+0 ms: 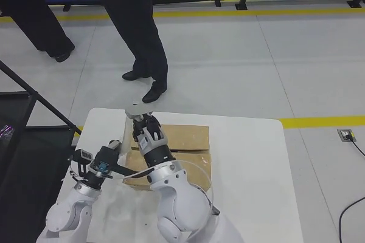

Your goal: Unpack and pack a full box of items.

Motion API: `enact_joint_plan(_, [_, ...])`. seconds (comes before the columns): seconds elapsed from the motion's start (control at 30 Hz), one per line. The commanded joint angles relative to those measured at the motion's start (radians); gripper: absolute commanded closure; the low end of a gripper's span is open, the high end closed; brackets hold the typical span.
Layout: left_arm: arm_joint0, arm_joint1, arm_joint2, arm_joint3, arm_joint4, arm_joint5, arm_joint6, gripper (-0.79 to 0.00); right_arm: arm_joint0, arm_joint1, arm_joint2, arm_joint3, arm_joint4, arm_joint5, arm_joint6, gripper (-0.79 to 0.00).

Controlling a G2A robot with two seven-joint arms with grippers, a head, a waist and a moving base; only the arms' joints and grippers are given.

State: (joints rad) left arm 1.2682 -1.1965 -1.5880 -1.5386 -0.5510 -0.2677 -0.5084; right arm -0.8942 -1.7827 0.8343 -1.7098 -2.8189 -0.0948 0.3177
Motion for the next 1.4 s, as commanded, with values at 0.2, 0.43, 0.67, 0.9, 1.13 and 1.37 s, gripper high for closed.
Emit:
enact_joint_plan(0.2, [0.009, -0.005, 0.009, 0.018, 0.061, -0.038, 0.094, 0.000, -0.013, 0.009, 0.065, 0.057, 0.004, -0.032, -0.057, 0.000])
enact_joint_plan(0.43, [0.023, -0.011, 0.021, 0.021, 0.051, -0.048, 0.137, 0.000, -0.082, 0.028, 0.134, 0.032, -0.011, -0.042, -0.099, 0.000])
enact_joint_plan(0.67, [0.030, -0.020, 0.037, 0.022, 0.014, -0.069, 0.174, 0.000, -0.157, 0.045, 0.171, -0.006, -0.059, -0.026, -0.119, 0.000])
enact_joint_plan(0.9, [0.026, -0.027, 0.046, 0.028, -0.002, -0.089, 0.204, 0.000, -0.183, 0.051, 0.188, -0.002, -0.091, 0.013, -0.094, 0.000])
enact_joint_plan(1.13, [0.023, -0.030, 0.050, 0.029, 0.017, -0.083, 0.217, 0.000, -0.212, 0.059, 0.212, -0.009, -0.100, 0.007, -0.095, 0.000])
enact_joint_plan(1.37, [0.025, -0.029, 0.050, 0.020, 0.037, -0.067, 0.206, 0.000, -0.234, 0.061, 0.228, -0.028, -0.043, -0.061, -0.089, 0.000])
